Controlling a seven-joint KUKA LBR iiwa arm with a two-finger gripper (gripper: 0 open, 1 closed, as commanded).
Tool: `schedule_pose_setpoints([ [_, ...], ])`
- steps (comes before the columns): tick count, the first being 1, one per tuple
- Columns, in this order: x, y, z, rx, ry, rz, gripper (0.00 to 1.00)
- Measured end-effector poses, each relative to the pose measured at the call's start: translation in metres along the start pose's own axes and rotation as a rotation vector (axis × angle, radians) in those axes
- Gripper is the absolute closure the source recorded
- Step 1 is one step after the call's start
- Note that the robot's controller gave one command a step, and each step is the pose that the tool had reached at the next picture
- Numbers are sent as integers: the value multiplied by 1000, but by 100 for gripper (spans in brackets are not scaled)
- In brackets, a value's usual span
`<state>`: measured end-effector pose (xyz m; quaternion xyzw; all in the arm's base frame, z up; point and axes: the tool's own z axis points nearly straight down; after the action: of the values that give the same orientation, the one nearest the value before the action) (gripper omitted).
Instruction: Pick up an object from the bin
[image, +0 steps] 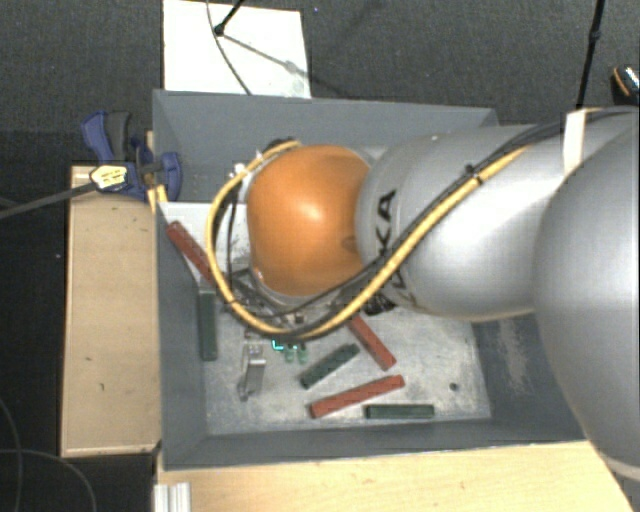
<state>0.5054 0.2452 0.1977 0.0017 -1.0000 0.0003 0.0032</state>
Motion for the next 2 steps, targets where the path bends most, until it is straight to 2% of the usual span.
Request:
schedule_pose_setpoints([
  [1, -5, -80, 41, 2, -6, -164, 0],
  [2, -3, -150, 120, 3, 0, -144, 0],
])
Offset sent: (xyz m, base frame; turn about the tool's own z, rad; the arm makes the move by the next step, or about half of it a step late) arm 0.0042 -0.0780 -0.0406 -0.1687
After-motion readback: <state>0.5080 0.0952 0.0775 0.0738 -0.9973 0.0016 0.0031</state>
